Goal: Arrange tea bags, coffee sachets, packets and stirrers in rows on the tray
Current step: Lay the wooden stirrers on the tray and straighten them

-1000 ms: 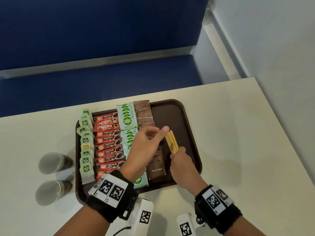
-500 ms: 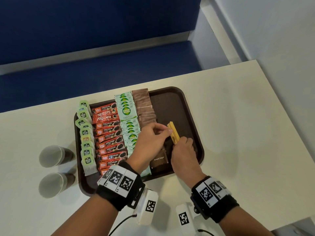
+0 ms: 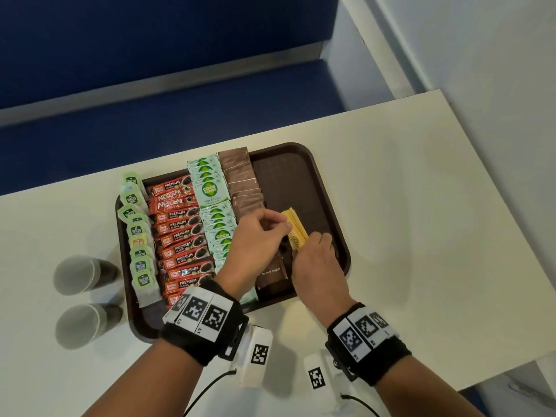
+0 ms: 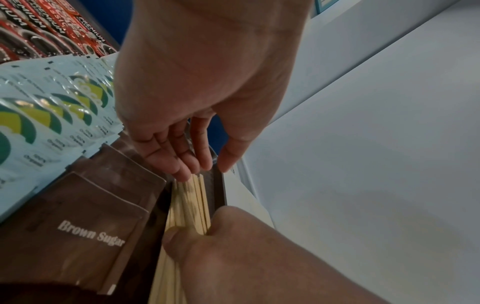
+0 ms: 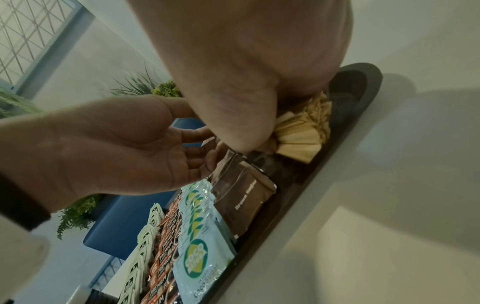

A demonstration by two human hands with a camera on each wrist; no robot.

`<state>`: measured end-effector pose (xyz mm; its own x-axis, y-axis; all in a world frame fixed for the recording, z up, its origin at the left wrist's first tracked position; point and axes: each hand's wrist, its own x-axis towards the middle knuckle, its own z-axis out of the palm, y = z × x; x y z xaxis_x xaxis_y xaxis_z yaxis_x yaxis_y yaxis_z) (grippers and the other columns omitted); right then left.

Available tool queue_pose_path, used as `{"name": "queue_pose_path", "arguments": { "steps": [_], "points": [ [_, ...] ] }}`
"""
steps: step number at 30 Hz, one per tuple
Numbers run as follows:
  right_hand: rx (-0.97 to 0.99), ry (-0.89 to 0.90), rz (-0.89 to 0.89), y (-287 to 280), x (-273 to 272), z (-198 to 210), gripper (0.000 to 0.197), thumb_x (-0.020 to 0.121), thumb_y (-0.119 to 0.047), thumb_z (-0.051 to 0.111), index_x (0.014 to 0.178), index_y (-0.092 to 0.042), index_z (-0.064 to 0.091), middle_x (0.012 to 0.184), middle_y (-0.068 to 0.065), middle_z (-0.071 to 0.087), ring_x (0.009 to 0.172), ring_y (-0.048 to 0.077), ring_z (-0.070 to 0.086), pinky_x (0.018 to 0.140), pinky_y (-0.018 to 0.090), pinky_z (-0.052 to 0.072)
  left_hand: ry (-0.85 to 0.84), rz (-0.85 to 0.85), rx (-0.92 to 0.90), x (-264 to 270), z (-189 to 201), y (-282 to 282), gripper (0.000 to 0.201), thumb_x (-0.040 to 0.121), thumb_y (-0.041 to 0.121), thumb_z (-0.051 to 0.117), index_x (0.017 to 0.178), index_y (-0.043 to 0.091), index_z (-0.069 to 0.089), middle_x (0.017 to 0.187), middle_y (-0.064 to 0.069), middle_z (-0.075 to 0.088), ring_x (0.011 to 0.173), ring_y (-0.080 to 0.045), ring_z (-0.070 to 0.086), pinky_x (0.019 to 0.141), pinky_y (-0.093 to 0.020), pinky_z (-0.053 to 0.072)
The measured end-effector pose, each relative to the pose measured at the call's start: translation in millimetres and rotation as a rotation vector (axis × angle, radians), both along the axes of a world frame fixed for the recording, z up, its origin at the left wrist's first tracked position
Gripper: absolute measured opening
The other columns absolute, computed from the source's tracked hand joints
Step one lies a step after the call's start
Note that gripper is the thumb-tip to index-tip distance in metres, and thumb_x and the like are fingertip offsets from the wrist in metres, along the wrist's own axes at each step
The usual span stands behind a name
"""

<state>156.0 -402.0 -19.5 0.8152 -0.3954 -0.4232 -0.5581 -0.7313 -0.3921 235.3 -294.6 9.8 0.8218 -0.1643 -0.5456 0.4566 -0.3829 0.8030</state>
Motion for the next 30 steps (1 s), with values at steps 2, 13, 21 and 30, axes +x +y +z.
{"name": "queue_pose_path", "arguments": {
  "steps": [2,13,21,30],
  "points": [
    [0.016,0.006,-0.023,-1,0,0,0.028,0.111,-0.030,0.052,0.131,-0.010,0.045,0.130,0.009,0.049,0.108,0.018,0.059,0.087,0.029,0.056,-0.030,-0.021,0.038,1,-2,2,0.010,0.096,0.024,0.081,0.105,0.023,0.077,0.101,0.004,0.077,0.095,-0.012,0.074,0.084,-0.029,0.061],
    [-0.155,0.077,0.130,-17,-5,17,0.042,0.109,-0.054,0.047,0.127,-0.017,0.052,0.115,0.000,0.056,0.099,0.015,0.059,0.086,0.031,0.055,-0.219,-0.164,0.195,10,1,1,0.011,0.094,0.020,0.080,0.105,0.022,0.078,0.092,0.010,0.075,0.085,0.000,0.070,0.069,-0.008,0.052],
    [-0.075,0.090,0.101,-45,-8,23,0.031,0.112,-0.044,0.045,0.126,-0.021,0.060,0.108,-0.003,0.059,0.096,0.013,0.061,0.082,0.030,0.057,-0.513,-0.515,0.562,35,11,-14,0.027,0.106,0.025,0.061,0.129,0.021,0.075,0.121,0.000,0.075,0.117,-0.021,0.065,0.103,-0.039,0.054],
    [0.026,0.117,0.149,-68,-8,27,0.012,0.109,-0.021,0.058,0.112,-0.018,0.070,0.095,-0.002,0.070,0.081,0.013,0.070,0.078,0.030,0.063,-0.503,-0.855,0.930,36,11,-32,0.031,0.109,0.022,0.051,0.136,0.019,0.065,0.137,-0.009,0.065,0.133,-0.033,0.054,0.113,-0.048,0.042]
  ]
}}
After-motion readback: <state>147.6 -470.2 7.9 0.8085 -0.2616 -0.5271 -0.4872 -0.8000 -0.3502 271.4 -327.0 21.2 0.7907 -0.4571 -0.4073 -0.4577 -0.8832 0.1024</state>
